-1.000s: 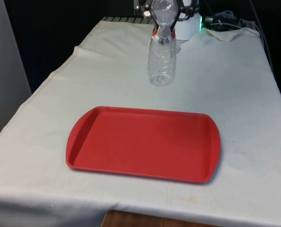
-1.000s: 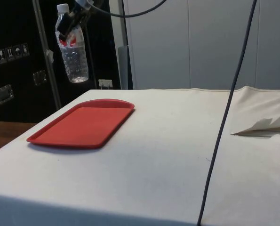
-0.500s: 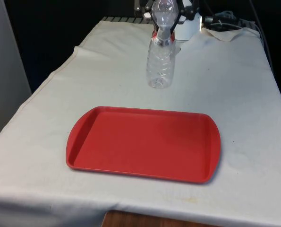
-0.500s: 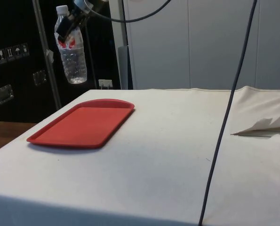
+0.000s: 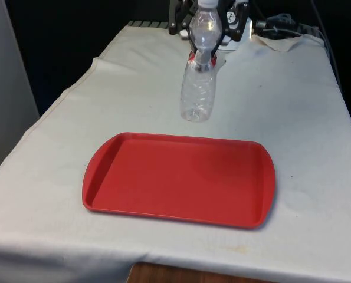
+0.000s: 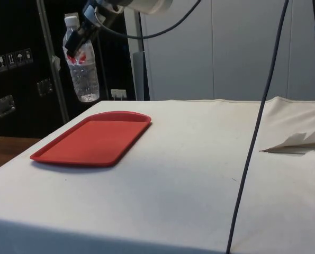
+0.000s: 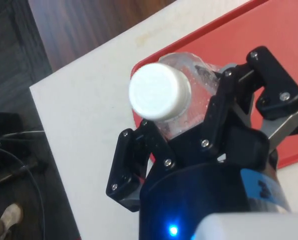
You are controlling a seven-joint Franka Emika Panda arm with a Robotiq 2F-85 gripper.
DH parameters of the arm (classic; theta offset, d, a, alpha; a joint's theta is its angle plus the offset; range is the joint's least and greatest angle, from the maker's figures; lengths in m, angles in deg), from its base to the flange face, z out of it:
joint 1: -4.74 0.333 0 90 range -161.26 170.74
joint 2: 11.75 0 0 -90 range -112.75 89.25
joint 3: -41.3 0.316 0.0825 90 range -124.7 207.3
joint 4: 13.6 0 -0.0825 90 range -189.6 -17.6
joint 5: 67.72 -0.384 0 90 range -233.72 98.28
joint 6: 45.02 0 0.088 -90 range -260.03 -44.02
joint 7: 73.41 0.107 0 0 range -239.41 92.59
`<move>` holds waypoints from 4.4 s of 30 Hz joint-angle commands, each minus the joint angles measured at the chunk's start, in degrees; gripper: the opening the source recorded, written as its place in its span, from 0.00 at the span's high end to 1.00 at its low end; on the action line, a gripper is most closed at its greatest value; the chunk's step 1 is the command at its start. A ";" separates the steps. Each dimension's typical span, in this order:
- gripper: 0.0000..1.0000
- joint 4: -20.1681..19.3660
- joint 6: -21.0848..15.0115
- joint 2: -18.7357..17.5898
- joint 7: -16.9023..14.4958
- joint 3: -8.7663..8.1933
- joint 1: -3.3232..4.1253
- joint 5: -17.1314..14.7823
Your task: Place the bottle upright on the tray.
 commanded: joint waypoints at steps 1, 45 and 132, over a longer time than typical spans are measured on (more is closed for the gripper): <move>0.68 0.00 -0.92 -0.23 0.06 0.40 -0.06 -0.23; 0.68 3.44 -1.66 -7.96 8.02 1.38 -3.44 -0.29; 0.68 9.34 -11.00 -19.08 20.17 2.81 -4.24 0.17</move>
